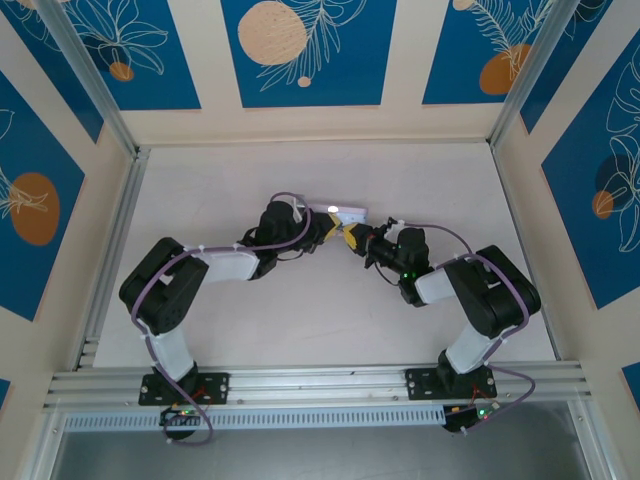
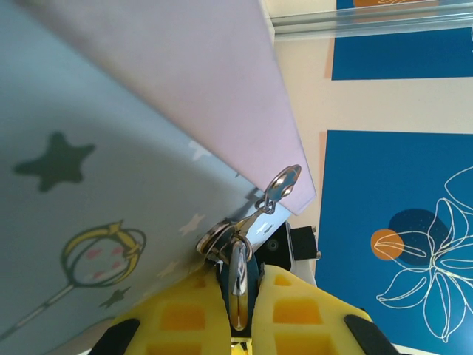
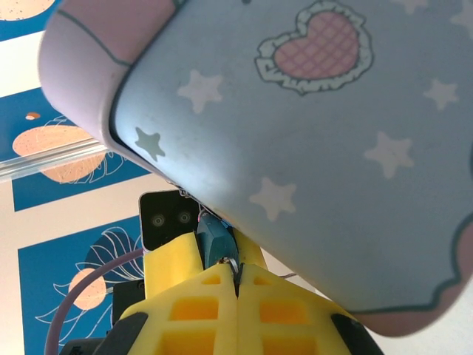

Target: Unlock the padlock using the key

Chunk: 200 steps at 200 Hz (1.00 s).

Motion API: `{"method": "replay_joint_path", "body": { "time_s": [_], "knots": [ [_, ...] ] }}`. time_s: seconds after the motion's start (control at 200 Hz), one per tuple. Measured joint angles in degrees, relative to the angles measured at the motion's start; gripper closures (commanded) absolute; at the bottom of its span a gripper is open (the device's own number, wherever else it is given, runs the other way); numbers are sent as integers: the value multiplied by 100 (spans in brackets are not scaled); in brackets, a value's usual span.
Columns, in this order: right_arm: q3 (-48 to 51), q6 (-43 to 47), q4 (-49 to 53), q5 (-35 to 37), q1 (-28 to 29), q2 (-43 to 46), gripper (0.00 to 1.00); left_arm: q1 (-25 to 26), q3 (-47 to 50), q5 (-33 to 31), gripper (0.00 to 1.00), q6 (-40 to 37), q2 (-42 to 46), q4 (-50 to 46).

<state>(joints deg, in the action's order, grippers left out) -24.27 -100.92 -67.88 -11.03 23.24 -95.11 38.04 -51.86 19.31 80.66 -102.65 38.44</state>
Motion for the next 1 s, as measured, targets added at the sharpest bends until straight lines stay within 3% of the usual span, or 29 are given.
{"method": "replay_joint_path", "body": {
  "time_s": [0.275, 0.32, 0.385, 0.435, 0.6, 0.77, 1.0],
  "knots": [
    [-166, 7, 66, -31, 0, -127, 100, -17, 0, -94, 100, -2, 0, -7],
    [-236, 26, 76, -59, 0, -192, 90, -31, 0, -149, 100, -2, 0, -9],
    [-289, 52, 111, -120, -15, -221, 64, -33, 7, -179, 100, -2, 0, -11],
    [-302, 107, 120, -214, -24, -219, 50, -15, 13, -160, 100, -2, 0, -33],
    [-295, 424, 566, -562, -168, 146, 32, 109, 94, -111, 100, 7, 0, -136],
    [-262, 1217, 2260, -883, -442, 1386, 27, 160, 92, -94, 100, 26, 17, -142],
    [-767, 3134, 5364, -870, -527, 3101, 28, 162, 92, -96, 100, 24, 17, -358]
  ]
}}
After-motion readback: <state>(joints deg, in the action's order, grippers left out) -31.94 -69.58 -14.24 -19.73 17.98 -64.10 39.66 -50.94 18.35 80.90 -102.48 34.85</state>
